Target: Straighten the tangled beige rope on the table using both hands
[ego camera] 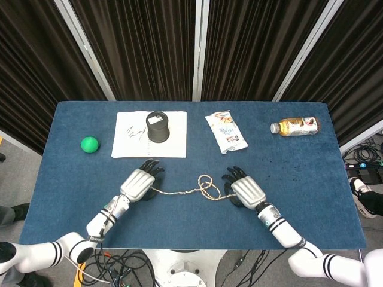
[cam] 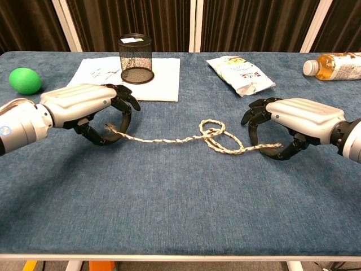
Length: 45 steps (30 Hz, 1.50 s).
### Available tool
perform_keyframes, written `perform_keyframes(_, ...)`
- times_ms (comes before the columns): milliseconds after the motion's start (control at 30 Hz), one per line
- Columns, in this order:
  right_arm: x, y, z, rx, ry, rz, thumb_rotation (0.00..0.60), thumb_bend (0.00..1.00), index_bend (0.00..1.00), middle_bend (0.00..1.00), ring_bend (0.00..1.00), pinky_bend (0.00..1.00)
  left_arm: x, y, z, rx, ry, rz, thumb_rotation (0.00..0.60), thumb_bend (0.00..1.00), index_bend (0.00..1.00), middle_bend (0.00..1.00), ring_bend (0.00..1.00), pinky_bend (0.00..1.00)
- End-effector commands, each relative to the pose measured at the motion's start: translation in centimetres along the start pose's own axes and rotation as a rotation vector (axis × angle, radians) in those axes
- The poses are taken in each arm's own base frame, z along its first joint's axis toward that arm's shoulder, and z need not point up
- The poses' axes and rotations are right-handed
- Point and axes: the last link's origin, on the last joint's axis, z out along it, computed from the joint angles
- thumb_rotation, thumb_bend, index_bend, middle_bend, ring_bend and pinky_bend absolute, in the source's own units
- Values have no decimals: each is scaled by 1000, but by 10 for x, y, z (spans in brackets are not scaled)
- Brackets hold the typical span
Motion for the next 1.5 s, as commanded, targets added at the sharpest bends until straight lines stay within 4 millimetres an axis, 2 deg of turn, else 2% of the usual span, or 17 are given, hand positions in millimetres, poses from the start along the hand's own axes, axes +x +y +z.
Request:
perform_keyframes(33,-1,0,0,-2,1,1,600,387,502,203,0,0,0,0,0,0,-1,-1,600,411,585,180,1,0)
perform_keyframes(333,-1,3,1,-19,8,3,600,453,550,222,0,0,0,-2,-2,3,3,-2,600,411,585,180,1,0)
perform_keyframes(500,9,13,-7,-53,55,19,600,471,571,233,0,0,6,-13,-9,33,43,-30,600,411,586,180,1,0)
perform_keyframes(700,32,33,-24,-118,141,47,600,476,592,242,0,0,21,-37,-27,110,127,-80,600,411,585,180,1,0)
perform_keyframes(833,49,49,-39,-177,204,63,600,477,598,244,0,0,33,-60,-44,178,186,-98,600,411,585,180,1,0)
perform_keyframes(1033,64,71,-63,-265,260,100,600,479,606,247,0,0,41,-92,-68,272,240,-126,600,411,585,180,1,0)
perform_keyframes(1200,63,84,-79,-332,264,126,600,484,606,247,0,0,33,-105,-83,311,241,-150,600,411,585,180,1,0)
perform_keyframes(1500,46,104,-99,-435,239,166,600,485,607,247,0,0,11,-118,-97,350,203,-137,600,411,585,180,1,0)
